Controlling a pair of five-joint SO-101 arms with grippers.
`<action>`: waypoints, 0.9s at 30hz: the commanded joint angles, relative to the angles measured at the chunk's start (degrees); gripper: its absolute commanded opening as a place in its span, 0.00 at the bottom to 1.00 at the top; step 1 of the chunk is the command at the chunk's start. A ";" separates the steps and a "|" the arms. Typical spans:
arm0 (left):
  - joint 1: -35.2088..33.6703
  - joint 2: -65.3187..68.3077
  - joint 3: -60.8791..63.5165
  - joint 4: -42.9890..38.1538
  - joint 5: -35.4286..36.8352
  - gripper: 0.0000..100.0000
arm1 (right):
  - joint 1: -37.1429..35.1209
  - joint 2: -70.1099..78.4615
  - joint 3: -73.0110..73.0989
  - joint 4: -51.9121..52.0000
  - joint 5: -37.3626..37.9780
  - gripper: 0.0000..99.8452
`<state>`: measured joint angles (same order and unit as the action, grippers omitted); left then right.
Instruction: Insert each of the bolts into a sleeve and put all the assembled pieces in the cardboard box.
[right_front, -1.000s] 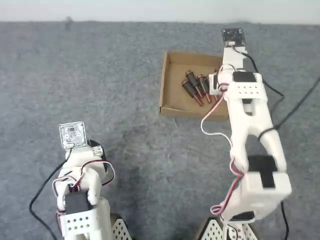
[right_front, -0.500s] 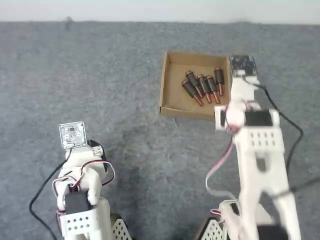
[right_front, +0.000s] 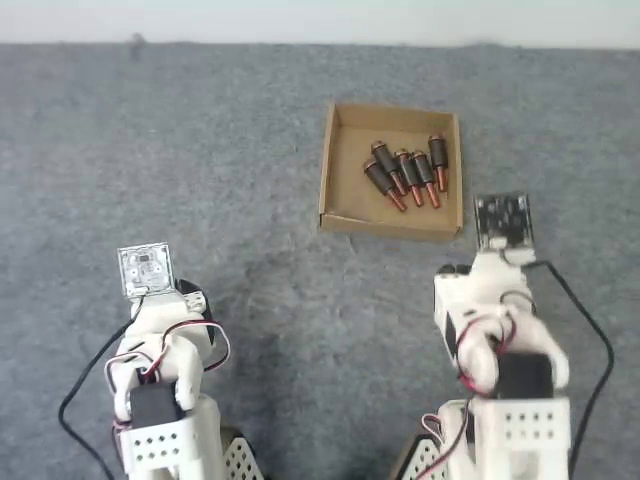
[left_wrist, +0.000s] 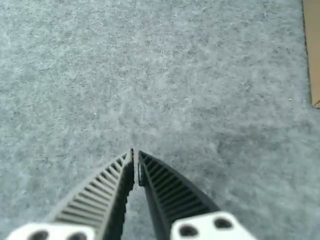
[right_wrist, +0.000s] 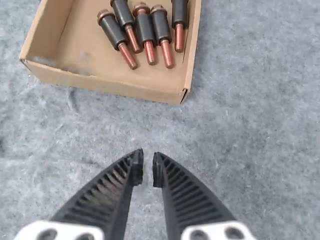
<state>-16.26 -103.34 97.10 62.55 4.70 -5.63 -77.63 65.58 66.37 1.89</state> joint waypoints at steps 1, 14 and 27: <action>-0.35 -0.18 -0.48 0.18 -0.79 0.01 | -0.22 -8.48 4.66 -0.04 0.62 0.03; -0.35 -0.18 -0.48 0.18 -0.79 0.01 | -0.22 -24.57 27.87 0.48 0.09 0.03; -0.35 -0.18 -0.48 0.26 -0.79 0.01 | -0.04 -26.15 30.86 3.82 0.18 0.03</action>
<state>-16.26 -103.34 97.10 62.55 4.70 -5.63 -102.95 95.38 68.92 1.89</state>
